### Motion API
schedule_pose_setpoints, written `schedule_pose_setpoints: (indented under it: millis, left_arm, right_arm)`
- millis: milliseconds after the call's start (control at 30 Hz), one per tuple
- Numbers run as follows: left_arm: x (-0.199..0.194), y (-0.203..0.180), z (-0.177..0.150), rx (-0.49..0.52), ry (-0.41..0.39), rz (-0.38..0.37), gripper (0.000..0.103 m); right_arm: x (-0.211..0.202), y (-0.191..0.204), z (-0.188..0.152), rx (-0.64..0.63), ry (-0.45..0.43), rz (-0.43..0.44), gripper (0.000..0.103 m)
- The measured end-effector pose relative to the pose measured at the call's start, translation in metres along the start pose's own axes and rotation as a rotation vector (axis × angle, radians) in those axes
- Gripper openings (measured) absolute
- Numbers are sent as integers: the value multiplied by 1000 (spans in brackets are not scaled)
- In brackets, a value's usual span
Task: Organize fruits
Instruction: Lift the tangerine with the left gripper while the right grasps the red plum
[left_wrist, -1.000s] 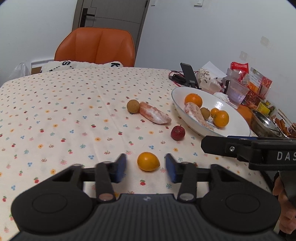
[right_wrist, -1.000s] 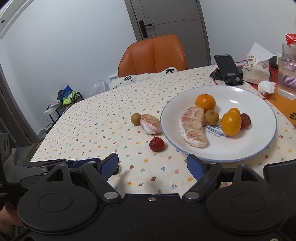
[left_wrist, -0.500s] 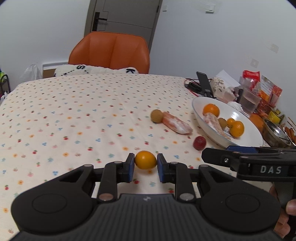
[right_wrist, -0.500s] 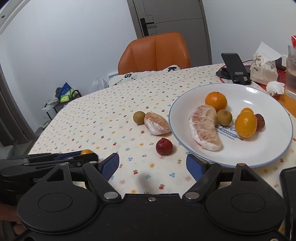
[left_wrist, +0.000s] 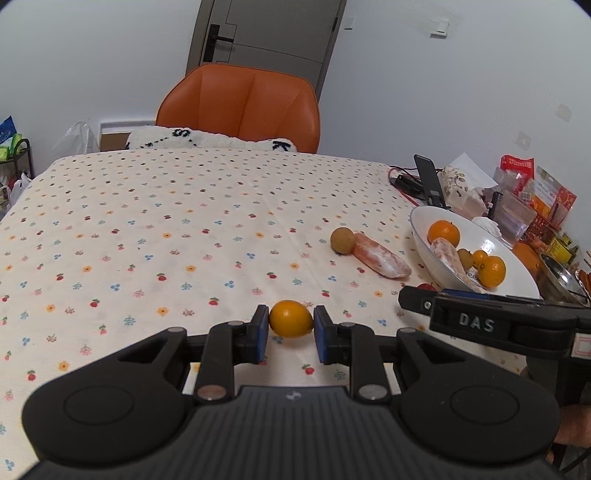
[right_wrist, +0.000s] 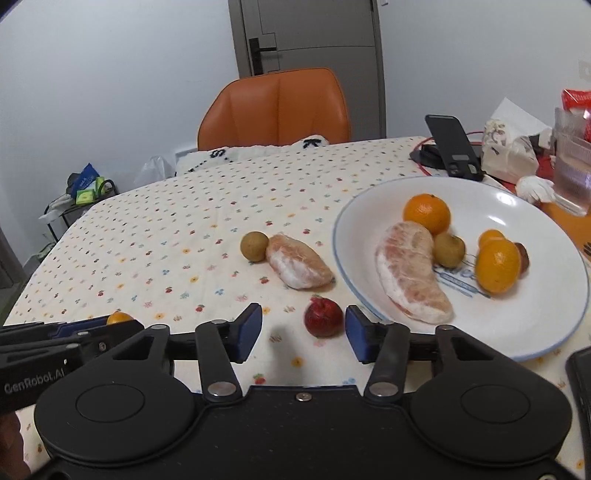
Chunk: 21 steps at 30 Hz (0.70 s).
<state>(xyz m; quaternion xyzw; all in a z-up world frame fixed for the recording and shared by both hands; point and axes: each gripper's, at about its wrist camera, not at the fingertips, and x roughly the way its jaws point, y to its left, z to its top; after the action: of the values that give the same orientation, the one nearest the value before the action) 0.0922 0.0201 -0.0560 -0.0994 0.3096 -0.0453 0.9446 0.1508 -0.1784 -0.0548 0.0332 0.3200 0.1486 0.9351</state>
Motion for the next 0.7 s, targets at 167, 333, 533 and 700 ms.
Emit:
schedule_pose_setpoints:
  millis: [167, 333, 533, 700]
  left_arm:
    - [-1, 1, 0, 0, -1, 6, 24]
    - [-4, 2, 1, 3, -6, 11, 24]
    - [-7, -2, 4, 9, -16, 13, 24]
    - [-10, -10, 9, 23, -31, 6, 24]
  right_arm:
    - [12, 6, 2, -22, 37, -24, 25]
    - [10, 6, 1, -44, 29, -14, 22]
    - [-1, 4, 0, -36, 26, 51, 22]
    - [-15, 1, 3, -33, 2, 93, 22]
